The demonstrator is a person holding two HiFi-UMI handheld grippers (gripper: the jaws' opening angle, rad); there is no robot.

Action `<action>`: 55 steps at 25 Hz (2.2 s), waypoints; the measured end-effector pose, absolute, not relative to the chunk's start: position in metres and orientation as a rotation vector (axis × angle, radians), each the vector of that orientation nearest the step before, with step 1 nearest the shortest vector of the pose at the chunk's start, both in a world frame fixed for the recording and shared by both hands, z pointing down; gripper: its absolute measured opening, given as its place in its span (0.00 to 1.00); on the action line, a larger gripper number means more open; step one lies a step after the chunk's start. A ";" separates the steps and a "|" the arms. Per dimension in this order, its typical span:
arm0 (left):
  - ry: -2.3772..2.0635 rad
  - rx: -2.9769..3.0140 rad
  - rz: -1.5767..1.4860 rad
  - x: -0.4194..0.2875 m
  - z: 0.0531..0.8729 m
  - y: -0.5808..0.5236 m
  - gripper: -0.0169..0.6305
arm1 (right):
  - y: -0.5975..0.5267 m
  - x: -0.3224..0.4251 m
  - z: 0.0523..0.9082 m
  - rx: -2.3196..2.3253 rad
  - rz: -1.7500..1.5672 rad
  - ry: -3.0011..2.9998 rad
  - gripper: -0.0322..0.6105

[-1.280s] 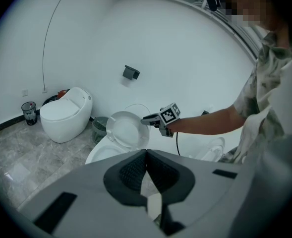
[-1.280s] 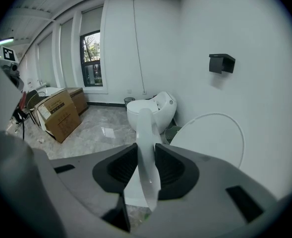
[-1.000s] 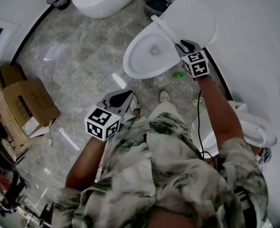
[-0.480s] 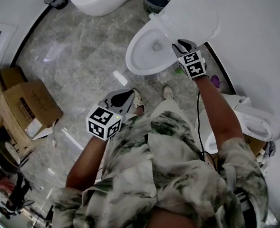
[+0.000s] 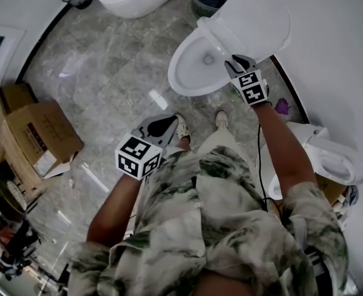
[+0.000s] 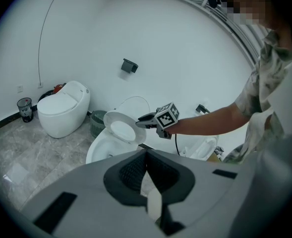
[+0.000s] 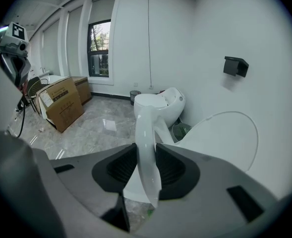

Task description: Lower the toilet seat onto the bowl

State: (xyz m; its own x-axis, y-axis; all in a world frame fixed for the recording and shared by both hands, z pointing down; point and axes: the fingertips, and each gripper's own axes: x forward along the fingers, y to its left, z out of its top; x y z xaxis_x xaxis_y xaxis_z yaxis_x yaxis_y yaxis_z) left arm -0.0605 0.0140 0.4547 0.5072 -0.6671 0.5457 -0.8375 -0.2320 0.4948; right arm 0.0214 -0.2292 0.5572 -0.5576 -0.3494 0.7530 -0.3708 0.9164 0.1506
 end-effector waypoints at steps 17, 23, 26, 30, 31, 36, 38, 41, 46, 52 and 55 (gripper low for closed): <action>-1.219 1.955 0.333 -0.061 0.481 -0.005 0.06 | -0.209 0.011 0.577 0.464 0.027 -2.205 0.27; -1.175 1.946 0.369 -0.056 0.494 -0.007 0.06 | -0.200 0.007 0.585 0.452 0.033 -2.199 0.28; -1.141 1.936 0.385 -0.053 0.500 -0.003 0.06 | -0.196 0.005 0.589 0.446 0.032 -2.195 0.28; -1.095 1.924 0.408 -0.050 0.510 0.005 0.06 | -0.188 0.001 0.593 0.446 0.032 -2.189 0.28; -1.088 1.919 0.413 -0.050 0.512 0.007 0.06 | -0.187 0.000 0.595 0.443 0.032 -2.187 0.28; -1.068 1.903 0.423 -0.048 0.522 0.008 0.06 | -0.180 -0.003 0.603 0.435 0.037 -2.185 0.29; -1.062 1.903 0.424 -0.047 0.525 0.009 0.06 | -0.176 -0.005 0.606 0.425 0.037 -2.182 0.29; -1.058 1.902 0.426 -0.044 0.528 0.006 0.06 | -0.172 -0.006 0.611 0.411 0.032 -2.177 0.29; -1.066 1.898 0.422 -0.042 0.533 0.002 0.06 | -0.168 -0.010 0.621 0.386 0.011 -2.179 0.29; -1.071 1.885 0.430 -0.041 0.541 0.007 0.06 | -0.158 -0.012 0.628 0.360 0.010 -2.171 0.30; -1.074 1.887 0.443 -0.038 0.545 0.007 0.06 | -0.155 -0.012 0.634 0.350 0.013 -2.172 0.30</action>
State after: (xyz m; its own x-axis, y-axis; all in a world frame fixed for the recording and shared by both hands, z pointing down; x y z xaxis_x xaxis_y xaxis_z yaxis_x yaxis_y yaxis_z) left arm -0.0382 0.0073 0.5447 0.5599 -0.5011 0.6598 -0.8205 -0.2249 0.5255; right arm -0.0122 -0.1549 0.6340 -0.5482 -0.2443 0.7998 -0.2542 0.9598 0.1190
